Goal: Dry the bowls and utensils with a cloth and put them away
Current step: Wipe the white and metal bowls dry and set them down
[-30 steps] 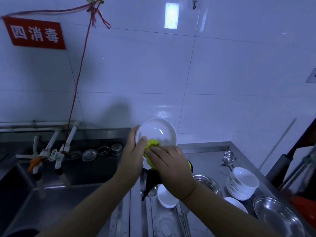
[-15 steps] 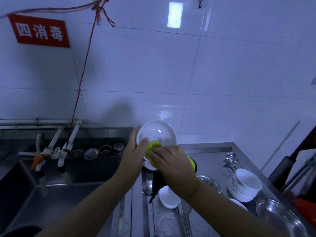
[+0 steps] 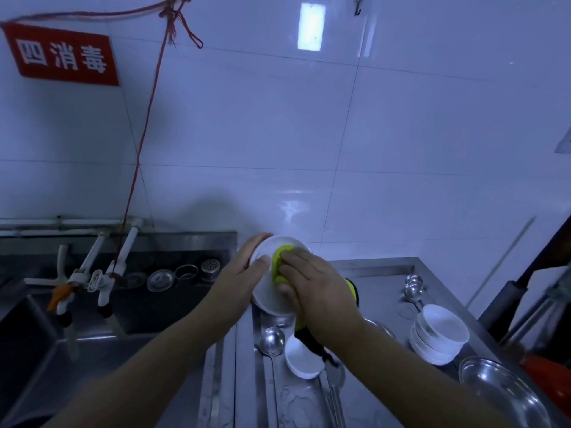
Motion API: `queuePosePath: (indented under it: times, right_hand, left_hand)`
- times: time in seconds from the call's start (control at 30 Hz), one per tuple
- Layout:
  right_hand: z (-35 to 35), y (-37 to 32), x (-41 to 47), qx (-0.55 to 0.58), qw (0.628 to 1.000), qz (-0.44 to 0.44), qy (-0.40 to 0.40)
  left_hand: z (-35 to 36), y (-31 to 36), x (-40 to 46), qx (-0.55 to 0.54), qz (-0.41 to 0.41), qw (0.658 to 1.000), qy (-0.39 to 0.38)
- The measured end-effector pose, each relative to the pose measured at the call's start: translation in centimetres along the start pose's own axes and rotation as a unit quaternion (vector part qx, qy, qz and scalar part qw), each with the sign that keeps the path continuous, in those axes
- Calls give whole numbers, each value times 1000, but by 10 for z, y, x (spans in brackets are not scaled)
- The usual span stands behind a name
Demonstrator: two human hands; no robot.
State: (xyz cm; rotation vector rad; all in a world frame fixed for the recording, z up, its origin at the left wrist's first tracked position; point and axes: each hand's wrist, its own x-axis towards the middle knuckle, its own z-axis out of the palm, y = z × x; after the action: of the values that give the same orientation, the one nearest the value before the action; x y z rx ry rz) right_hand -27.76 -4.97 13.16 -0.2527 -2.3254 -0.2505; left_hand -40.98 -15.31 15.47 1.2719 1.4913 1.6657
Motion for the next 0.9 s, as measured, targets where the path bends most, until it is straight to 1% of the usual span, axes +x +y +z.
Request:
queuePosePath:
  times: [0.07,0.13,0.2,0.27,0.33,0.37,0.47,0.53,0.6,0.67,0.73,0.77,0.83,0.87,0.9]
  right_hand:
    - [2,-14,7,6,1000,22,-6]
    - [5,-20,10,27,999,12,-32]
    - [8,-22,4,59,995,-15,-81]
    - [7,-19,-7,33,991,-69,-111]
    - [3,-9,-18,-9,987,-130,-94]
    - [1,-3,-21,-9,985,-161,-68]
    - [-2,17,-23,-5,971,-238,-8]
    - [2,22,-22,-10,968,-251,1]
    - [7,22,-24,-16,968,-249,4]
    - [11,22,-29,-19,973,-232,-2]
    - [14,23,-36,-13,980,-196,-16]
    - [16,23,-39,-8,984,-176,-29]
    - [19,21,-41,0,988,-147,-50]
    - [20,20,-40,3,989,-138,-57]
    - [20,18,-37,7,989,-132,-59]
  left_hand:
    - [3,-1,0,-12,2,1000,6]
    - [2,-2,1,-12,-4,1000,11]
    - [-1,0,2,-7,-6,1000,15]
    - [-6,2,3,-1,-6,1000,4]
    - [-12,3,4,5,-21,999,-25]
    - [-16,4,6,11,-40,998,-47]
    - [-27,10,10,57,-105,983,-139]
    - [-29,15,11,99,-129,972,-168]
    - [-31,19,12,187,-125,959,-175]
    - [-33,19,8,327,-87,926,-168]
    - [-34,16,-2,459,-15,877,-142]
    - [-34,14,-11,523,53,842,-118]
    - [-30,6,-20,620,210,748,-111]
    - [-29,2,-20,640,270,710,-121]
    - [-28,-3,-19,648,310,681,-140]
